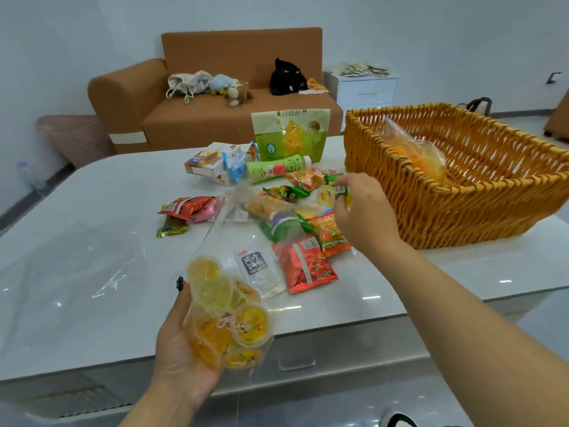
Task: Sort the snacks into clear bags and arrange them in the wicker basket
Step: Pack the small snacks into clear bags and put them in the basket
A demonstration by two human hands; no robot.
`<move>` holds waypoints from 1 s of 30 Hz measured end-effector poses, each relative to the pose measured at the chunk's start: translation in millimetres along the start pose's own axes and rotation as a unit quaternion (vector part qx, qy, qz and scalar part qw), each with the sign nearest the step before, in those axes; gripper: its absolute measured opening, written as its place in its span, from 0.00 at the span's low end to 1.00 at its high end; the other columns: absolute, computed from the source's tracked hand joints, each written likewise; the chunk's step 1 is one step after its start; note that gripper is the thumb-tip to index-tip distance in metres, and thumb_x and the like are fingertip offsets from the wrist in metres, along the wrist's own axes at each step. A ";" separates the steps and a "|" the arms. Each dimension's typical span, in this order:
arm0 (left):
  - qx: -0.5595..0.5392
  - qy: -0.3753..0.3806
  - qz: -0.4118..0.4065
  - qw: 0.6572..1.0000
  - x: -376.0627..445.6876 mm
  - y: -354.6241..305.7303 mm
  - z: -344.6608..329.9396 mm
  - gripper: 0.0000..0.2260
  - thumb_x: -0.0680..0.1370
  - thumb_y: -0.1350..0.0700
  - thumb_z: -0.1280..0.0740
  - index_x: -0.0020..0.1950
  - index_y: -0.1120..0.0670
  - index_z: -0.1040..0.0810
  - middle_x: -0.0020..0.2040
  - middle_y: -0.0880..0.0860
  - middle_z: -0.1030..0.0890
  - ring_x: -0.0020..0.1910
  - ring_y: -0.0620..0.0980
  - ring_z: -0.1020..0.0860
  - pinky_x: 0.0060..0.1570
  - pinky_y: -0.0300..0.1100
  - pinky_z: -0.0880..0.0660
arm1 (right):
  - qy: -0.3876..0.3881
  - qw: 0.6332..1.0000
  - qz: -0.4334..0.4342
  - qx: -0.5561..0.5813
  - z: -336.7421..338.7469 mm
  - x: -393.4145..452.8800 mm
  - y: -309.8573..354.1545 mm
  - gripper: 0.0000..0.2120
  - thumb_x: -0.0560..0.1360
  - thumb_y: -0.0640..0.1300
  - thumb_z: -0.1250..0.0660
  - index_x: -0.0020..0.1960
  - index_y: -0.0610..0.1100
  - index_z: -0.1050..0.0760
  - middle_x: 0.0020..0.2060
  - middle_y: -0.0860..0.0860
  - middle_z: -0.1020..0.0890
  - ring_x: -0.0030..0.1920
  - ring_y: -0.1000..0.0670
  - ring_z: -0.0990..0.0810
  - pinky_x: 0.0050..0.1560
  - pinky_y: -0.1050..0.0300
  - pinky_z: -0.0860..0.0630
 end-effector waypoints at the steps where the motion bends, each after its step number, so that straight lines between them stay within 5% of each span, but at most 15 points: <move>1: -0.001 -0.001 0.001 1.000 2.2 0.1 1.1 0.38 0.41 0.42 0.16 0.49 0.53 0.13 0.51 0.59 0.15 0.44 0.59 0.15 0.40 0.56 0.19 | 0.062 0.996 -0.032 -0.053 -21.1 -0.1 -25.4 0.17 0.76 0.39 0.37 0.65 0.42 0.28 0.60 0.44 0.26 0.62 0.43 0.29 0.59 0.49 0.27; 3: 0.009 0.004 0.004 1.000 7.9 -1.0 2.3 0.42 0.42 0.42 0.16 0.54 0.53 0.14 0.54 0.59 0.16 0.47 0.59 0.16 0.45 0.59 0.20 | 0.149 0.976 -0.101 -0.121 -49.7 -3.7 -68.6 0.24 0.77 0.42 0.37 0.72 0.43 0.36 0.68 0.42 0.33 0.69 0.41 0.37 0.66 0.47 0.34; 8: 0.021 -0.016 -0.015 1.000 19.7 -13.7 10.7 0.38 0.46 0.41 0.17 0.53 0.53 0.14 0.57 0.59 0.17 0.50 0.60 0.16 0.46 0.59 0.20 | 0.189 0.963 -0.128 -0.140 -81.8 6.3 -101.2 0.28 0.81 0.47 0.42 0.78 0.48 0.48 0.75 0.42 0.45 0.74 0.41 0.44 0.69 0.44 0.38; 13: 0.015 -0.027 -0.016 0.999 28.7 -19.8 20.2 0.45 0.46 0.40 0.16 0.61 0.53 0.18 0.57 0.59 0.17 0.49 0.59 0.16 0.42 0.57 0.20 | 0.224 0.939 -0.095 -0.242 -96.8 35.0 -101.9 0.31 0.80 0.56 0.44 0.78 0.51 0.52 0.72 0.41 0.41 0.68 0.37 0.33 0.60 0.45 0.30; 16: 0.032 -0.004 -0.019 0.999 31.3 -20.5 19.4 0.36 0.52 0.40 0.19 0.57 0.53 0.16 0.56 0.59 0.17 0.47 0.59 0.16 0.41 0.56 0.19 | 0.240 0.930 -0.094 -0.261 -107.4 44.7 -104.5 0.27 0.80 0.58 0.46 0.76 0.49 0.45 0.68 0.39 0.37 0.62 0.37 0.28 0.54 0.46 0.27; 23: 0.038 -0.001 0.000 0.999 37.6 -15.7 18.1 0.30 0.56 0.39 0.22 0.53 0.53 0.14 0.54 0.59 0.16 0.49 0.59 0.16 0.43 0.57 0.20 | 0.047 0.981 -0.110 -0.153 -83.5 12.4 -91.4 0.12 0.76 0.47 0.34 0.57 0.42 0.29 0.54 0.42 0.28 0.48 0.39 0.23 0.40 0.52 0.32; 30: 0.050 0.004 0.013 0.999 27.4 -14.0 1.8 0.34 0.45 0.41 0.16 0.48 0.54 0.13 0.51 0.60 0.15 0.45 0.59 0.15 0.36 0.54 0.19 | -0.009 0.986 -0.164 0.030 -42.3 18.1 -59.1 0.05 0.75 0.45 0.32 0.49 0.46 0.26 0.50 0.47 0.27 0.50 0.46 0.26 0.46 0.55 0.32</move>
Point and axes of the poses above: each hand's wrist, its own x-axis towards the middle knuckle, its own z-axis out of the back of the hand, y = z × x, the point moved 7 cm from there along x, towards the middle knuckle
